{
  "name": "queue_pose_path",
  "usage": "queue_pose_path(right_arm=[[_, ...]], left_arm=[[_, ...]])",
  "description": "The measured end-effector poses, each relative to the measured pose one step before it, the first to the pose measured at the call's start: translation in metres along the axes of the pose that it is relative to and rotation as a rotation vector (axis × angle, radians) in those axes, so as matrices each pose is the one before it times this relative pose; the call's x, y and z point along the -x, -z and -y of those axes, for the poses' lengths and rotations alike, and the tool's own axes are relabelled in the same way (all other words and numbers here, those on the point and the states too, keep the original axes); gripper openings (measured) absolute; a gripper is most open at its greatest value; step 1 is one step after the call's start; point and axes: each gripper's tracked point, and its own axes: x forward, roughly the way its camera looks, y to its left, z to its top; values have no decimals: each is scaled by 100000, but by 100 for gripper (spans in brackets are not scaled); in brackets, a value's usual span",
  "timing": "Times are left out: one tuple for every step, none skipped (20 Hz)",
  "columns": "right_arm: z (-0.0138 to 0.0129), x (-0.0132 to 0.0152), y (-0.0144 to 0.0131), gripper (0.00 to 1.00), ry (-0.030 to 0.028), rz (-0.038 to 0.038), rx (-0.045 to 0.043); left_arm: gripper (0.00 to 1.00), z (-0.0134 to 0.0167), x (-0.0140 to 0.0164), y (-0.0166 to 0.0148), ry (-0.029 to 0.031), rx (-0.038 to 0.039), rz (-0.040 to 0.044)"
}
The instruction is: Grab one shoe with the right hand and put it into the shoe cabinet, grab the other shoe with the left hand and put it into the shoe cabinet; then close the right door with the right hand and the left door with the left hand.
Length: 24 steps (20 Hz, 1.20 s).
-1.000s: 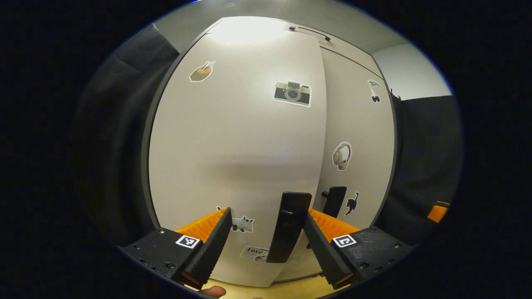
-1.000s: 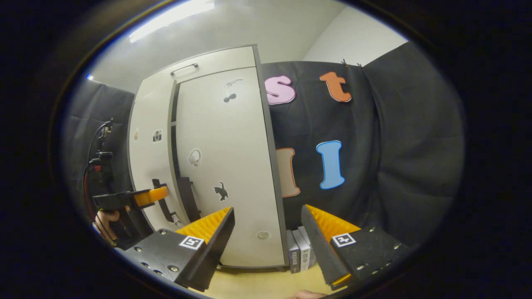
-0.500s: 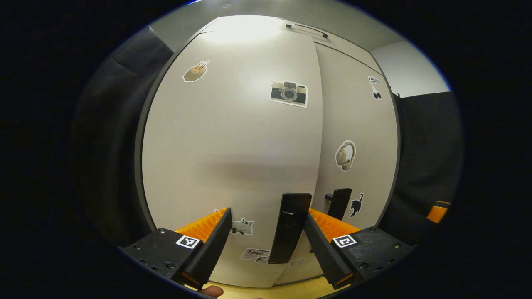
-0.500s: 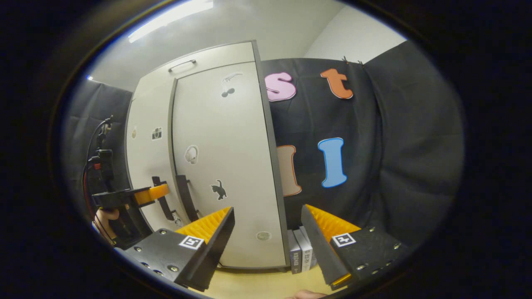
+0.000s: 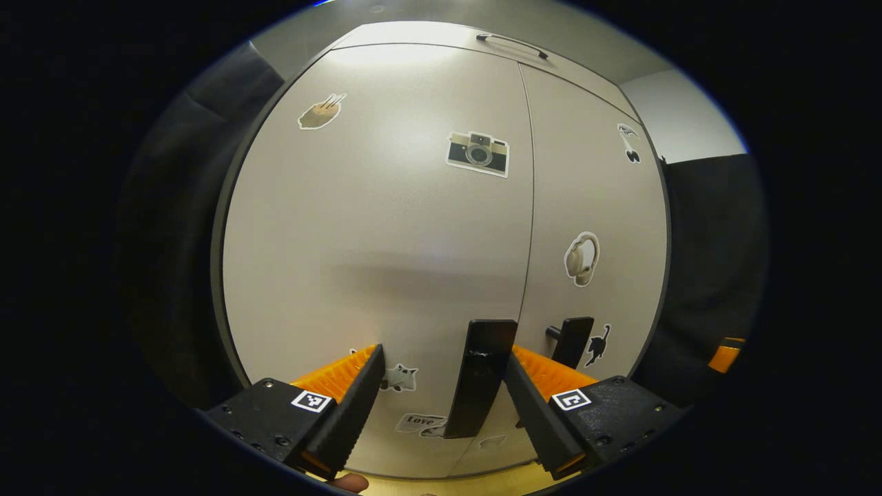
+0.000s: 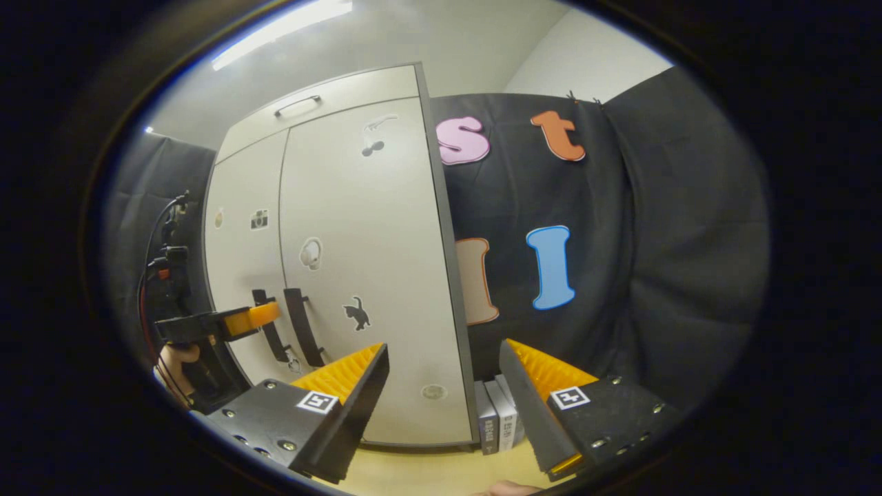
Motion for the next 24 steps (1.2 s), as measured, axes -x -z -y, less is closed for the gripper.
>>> queue_pose_path(right_arm=[[-1, -44, 149, 96, -120, -270, -72], [-57, -34, 58, 96, -271, -215, -225], [-30, -10, 49, 96, -147, -142, -174], [-56, 10, -48, 96, -271, 15, -225], [-146, 5, -68, 96, -444, 65, -248], [-167, -22, -162, 96, -415, 158, -37], [-105, 110, -33, 96, -321, 124, 199], [-81, 91, -126, 96, -235, 229, 177], [-158, 136, -119, 96, -392, 250, -51], [-204, 128, -198, 96, -534, 228, -293], [-261, 214, -100, 96, -517, 68, -294], [-243, 138, -268, 96, -518, 246, -158], [-230, 278, -271, 96, -528, 317, 1], [-323, 240, -338, 96, -652, 590, 165], [-325, 266, -224, 96, -675, 402, 136], [-408, 237, -314, 96, -841, 259, 22], [-466, 344, -262, 96, -970, 167, -152], [-456, 334, -409, 96, -1035, 560, -165], [-504, 348, -383, 96, -924, 707, -120], [-438, 324, -452, 96, -628, 987, 186], [-488, 391, -494, 96, -524, 1092, 353], [-380, 253, -391, 96, -547, 977, 407], [-487, 277, -372, 96, -654, 767, 335], [-491, 222, -365, 96, -689, 750, 278]], left_arm=[[100, -4, -74, 33, -271, -160, -228], [100, 7, -14, -29, -119, -194, 248], [100, -18, 60, 25, 29, 28, -83], [100, 20, 24, -43, 17, 105, 2], [100, 15, 42, -84, -13, -203, 41], [100, 10, 39, 65, -150, -126, -675], [100, 28, 341, 93, -480, -593, -904], [100, 57, 382, -92, -321, -681, -385], [100, 53, 546, -211, -251, -766, 239], [100, 51, 710, -327, -126, -349, 425], [100, 17, 843, -481, -88, -447, 638], [99, -118, 978, -495, -446, -792, 526], [95, -141, 1044, -544, -873, -953, 652], [95, -145, 1090, -539, -757, -726, 286], [96, -33, 1124, -541, -403, -550, 227], [95, -56, 1150, -391, -569, -219, -108], [95, 30, 1162, -407, -374, 14, -97], [96, 83, 1133, -264, -242, 179, -323], [96, 115, 1050, -352, 120, -46, 217], [96, 92, 1020, -133, -34, -436, 24], [96, 54, 894, -186, -295, -503, 59], [96, 87, 758, -168, -247, -418, 216], [96, 130, 716, -202, -20, -47, 651], [96, 193, 675, -129, 183, 244, 649]])
